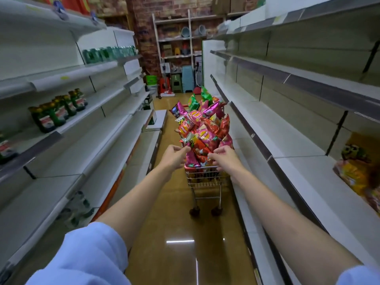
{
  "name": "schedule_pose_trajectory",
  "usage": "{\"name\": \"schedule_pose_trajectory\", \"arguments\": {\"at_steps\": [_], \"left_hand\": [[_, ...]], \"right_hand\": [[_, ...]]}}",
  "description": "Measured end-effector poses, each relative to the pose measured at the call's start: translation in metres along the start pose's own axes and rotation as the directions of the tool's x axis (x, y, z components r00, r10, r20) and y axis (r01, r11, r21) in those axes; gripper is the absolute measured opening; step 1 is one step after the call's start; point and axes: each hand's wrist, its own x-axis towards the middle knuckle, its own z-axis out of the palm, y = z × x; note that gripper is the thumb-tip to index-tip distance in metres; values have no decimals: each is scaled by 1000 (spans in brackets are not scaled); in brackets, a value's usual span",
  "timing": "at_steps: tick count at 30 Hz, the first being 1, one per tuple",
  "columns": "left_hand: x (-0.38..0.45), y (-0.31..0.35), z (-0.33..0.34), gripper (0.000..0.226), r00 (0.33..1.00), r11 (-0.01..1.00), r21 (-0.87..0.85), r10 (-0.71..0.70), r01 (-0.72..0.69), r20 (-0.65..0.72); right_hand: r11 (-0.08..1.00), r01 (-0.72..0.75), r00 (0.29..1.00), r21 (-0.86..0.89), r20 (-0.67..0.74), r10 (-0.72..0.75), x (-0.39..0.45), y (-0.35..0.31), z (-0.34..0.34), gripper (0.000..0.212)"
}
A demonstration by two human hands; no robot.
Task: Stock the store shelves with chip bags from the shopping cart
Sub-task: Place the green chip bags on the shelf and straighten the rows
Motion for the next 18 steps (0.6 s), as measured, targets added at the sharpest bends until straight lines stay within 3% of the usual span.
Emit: {"name": "schedule_pose_trajectory", "arguments": {"at_steps": [8,13,18], "left_hand": [[167,-12,21,36,996,999,-49,-9,14,88],[291,9,17,24,995,993,-114,-11,22,100],[395,20,25,20,994,996,-88,-17,27,112]], "right_hand": [[998,-27,1000,-64,-12,27,171,1,17,22],[989,-9,999,-147,-35,4,295,-28,33,17],[992,-33,998,-119,-53,27,392,-39,39,23]]}}
